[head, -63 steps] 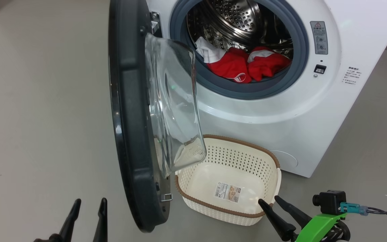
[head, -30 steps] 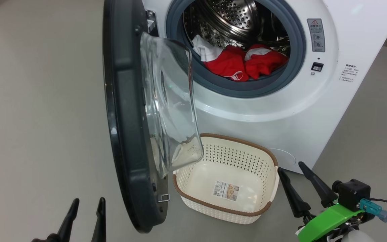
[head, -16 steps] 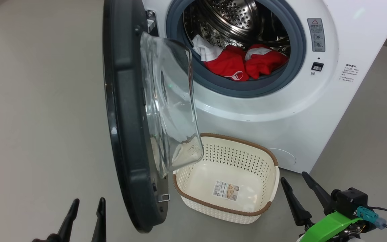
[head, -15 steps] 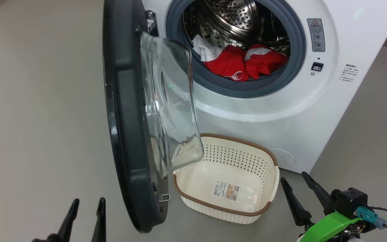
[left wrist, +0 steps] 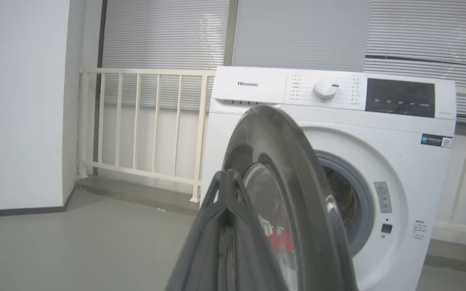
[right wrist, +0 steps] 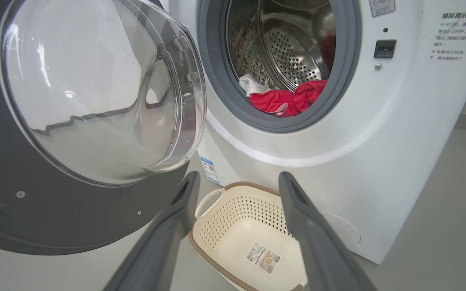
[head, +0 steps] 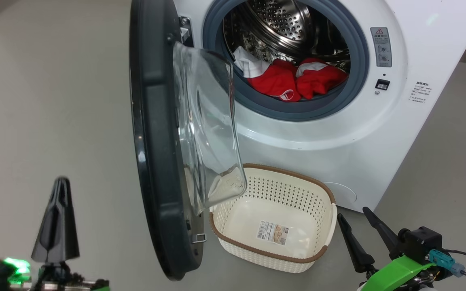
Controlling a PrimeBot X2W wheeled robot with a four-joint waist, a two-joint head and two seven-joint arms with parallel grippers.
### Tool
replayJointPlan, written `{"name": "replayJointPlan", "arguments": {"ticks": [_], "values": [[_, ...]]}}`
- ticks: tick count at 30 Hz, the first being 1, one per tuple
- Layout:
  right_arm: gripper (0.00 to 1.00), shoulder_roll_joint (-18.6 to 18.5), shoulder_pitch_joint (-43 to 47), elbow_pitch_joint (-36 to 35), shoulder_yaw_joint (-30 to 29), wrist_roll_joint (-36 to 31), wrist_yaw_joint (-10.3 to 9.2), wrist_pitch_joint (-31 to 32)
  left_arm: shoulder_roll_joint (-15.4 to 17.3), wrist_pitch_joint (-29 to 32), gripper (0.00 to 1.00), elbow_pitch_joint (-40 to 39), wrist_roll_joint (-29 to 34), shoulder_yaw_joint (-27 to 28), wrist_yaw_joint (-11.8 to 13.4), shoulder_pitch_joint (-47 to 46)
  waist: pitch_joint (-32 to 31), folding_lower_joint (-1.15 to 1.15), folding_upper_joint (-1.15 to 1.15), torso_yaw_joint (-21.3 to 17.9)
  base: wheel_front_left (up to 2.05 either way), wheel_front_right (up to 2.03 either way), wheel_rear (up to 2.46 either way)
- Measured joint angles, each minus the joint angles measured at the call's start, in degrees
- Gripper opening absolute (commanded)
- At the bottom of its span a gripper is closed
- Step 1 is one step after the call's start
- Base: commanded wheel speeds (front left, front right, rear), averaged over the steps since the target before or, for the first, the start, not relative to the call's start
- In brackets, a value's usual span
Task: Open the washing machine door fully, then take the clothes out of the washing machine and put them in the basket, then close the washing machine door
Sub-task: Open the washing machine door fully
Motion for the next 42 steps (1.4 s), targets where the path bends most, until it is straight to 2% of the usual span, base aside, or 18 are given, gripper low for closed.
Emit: {"name": "replayJointPlan", "arguments": {"ticks": [3, 5, 7, 8, 9, 12, 17, 26, 28, 31, 42], "values": [[1.0, 0.0, 0.0, -0.2, -0.1, 0.0, 0.0, 0.0, 0.0, -0.2, 0.0, -7.2, -0.8, -4.0, 0.0, -0.5, 0.0, 0.0, 0.0, 0.0, 0.0, 0.0, 0.0], [1.0, 0.0, 0.0, -0.2, -0.1, 0.0, 0.0, 0.0, 0.0, -0.2, 0.0, -8.7, -0.9, -5.9, 0.0, -0.4, 0.0, 0.0, 0.0, 0.0, 0.0, 0.0, 0.0], [1.0, 0.0, 0.0, -0.2, -0.1, 0.0, 0.0, 0.0, 0.1, -0.2, 0.0, -10.8, -0.9, -10.9, 0.0, -0.2, -0.1, 0.0, 0.0, -0.1, 0.0, 0.0, 0.0], [1.0, 0.0, 0.0, -0.3, -0.1, 0.0, 0.0, 0.0, 0.1, -0.2, 0.0, -11.3, 0.3, -16.7, 0.0, 0.8, -0.1, 0.0, 0.0, -0.3, 0.0, 0.0, 0.0], [1.0, 0.0, 0.0, -0.3, -0.1, 0.0, 0.0, 0.0, 0.1, -0.2, 0.0, -11.3, 0.3, -16.7, 0.0, 0.8, -0.1, 0.0, 0.0, -0.3, 0.0, 0.0, 0.0], [1.0, 0.0, 0.0, -0.3, -0.3, 0.0, 0.0, 0.0, 0.2, -0.2, 0.0, -10.0, 0.4, -22.7, 0.0, 2.4, -0.1, 0.0, 0.0, -0.5, 0.0, 0.0, 0.0], [1.0, 0.1, 0.0, -0.7, -0.5, -0.1, 0.0, 0.0, 0.5, 0.7, 0.0, -1.6, -1.6, -28.5, 0.0, 3.8, -0.1, 0.0, 0.0, -1.0, 0.0, 0.0, 0.0], [1.0, 0.5, 0.0, -1.3, -1.3, -0.5, 0.01, 0.0, 0.6, 0.9, 0.0, 10.7, -5.6, -27.5, 0.2, 2.7, 0.4, 0.0, 0.0, -1.4, 0.0, 0.0, 0.0], [1.0, 0.5, 0.0, -1.4, -1.4, -0.5, 0.0, 0.0, 0.6, 0.9, 0.0, 12.8, -6.6, -26.8, 0.8, 1.7, 0.5, 0.0, 0.0, -1.4, 0.0, 0.0, 0.0], [1.0, 0.7, 0.0, -1.4, -1.4, -0.5, 0.0, 0.0, 0.5, 0.9, 0.0, 14.9, -8.5, -26.0, 1.5, 0.9, 0.6, 0.0, 0.0, -1.5, 0.0, 0.0, 0.0], [1.0, 0.9, 0.0, -1.7, -1.5, -0.5, 0.0, 0.0, 0.4, 0.8, 0.0, 19.3, -9.6, -23.5, 2.7, -0.7, 0.6, 0.0, 0.0, -1.3, 0.0, 0.0, 0.0]]}}
